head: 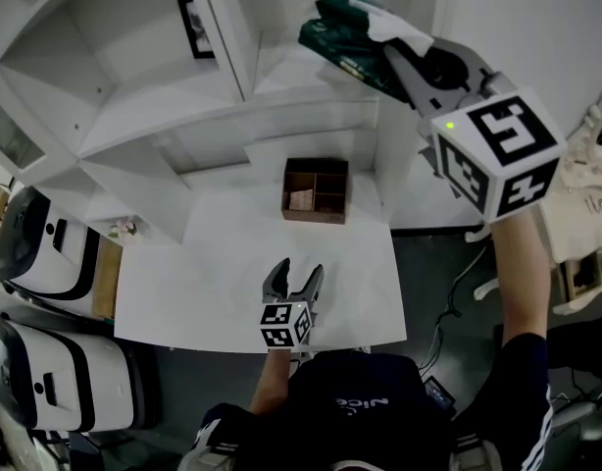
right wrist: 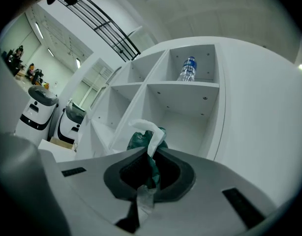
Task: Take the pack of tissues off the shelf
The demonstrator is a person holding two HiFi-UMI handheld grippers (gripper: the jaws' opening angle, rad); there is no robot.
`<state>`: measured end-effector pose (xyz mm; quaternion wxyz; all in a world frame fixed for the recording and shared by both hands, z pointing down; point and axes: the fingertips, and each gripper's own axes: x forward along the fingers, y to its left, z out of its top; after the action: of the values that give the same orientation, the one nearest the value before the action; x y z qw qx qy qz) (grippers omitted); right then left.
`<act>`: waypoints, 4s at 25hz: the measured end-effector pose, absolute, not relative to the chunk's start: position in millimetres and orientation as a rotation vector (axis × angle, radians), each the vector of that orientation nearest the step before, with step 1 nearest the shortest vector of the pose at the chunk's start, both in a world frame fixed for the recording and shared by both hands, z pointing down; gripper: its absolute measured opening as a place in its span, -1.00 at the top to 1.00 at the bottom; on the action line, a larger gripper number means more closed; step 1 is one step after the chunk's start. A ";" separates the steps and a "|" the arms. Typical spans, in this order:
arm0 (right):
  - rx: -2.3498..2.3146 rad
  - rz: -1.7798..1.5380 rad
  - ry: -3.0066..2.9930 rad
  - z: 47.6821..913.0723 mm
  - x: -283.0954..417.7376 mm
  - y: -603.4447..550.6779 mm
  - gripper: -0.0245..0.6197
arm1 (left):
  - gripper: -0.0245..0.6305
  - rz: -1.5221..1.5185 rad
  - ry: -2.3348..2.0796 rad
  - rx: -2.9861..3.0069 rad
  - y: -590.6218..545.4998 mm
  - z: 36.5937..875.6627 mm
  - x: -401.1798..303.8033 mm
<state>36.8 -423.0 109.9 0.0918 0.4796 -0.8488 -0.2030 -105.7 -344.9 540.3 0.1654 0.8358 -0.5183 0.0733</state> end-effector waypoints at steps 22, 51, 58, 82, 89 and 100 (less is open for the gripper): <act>1.398 -0.472 -2.550 213.6 88.4 -359.2 0.88 | -0.05 0.223 -1.423 2.453 -339.2 532.9 -69.8; 1.625 -0.048 -2.367 463.5 89.3 -356.7 0.88 | -0.05 0.205 -1.430 2.471 -329.4 538.3 -70.1; 1.660 0.049 -2.272 523.5 91.0 -350.3 0.88 | -0.05 0.222 -1.436 2.452 -320.8 550.8 -77.9; 1.600 0.012 -2.303 528.4 71.8 -341.5 0.88 | 0.92 0.217 -1.391 2.441 -318.2 552.8 -79.8; 1.591 0.003 -2.309 528.8 68.8 -341.1 0.88 | 0.92 0.215 -1.420 2.432 -318.0 552.6 -86.5; 1.568 -0.018 -2.300 531.9 63.4 -336.1 0.88 | 0.92 0.309 -1.438 2.507 -310.2 558.3 -90.6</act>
<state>63.4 -336.1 531.9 0.1781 0.5543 -0.8130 -0.0065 -90.6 -310.2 558.3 0.1170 0.8566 -0.4913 0.1057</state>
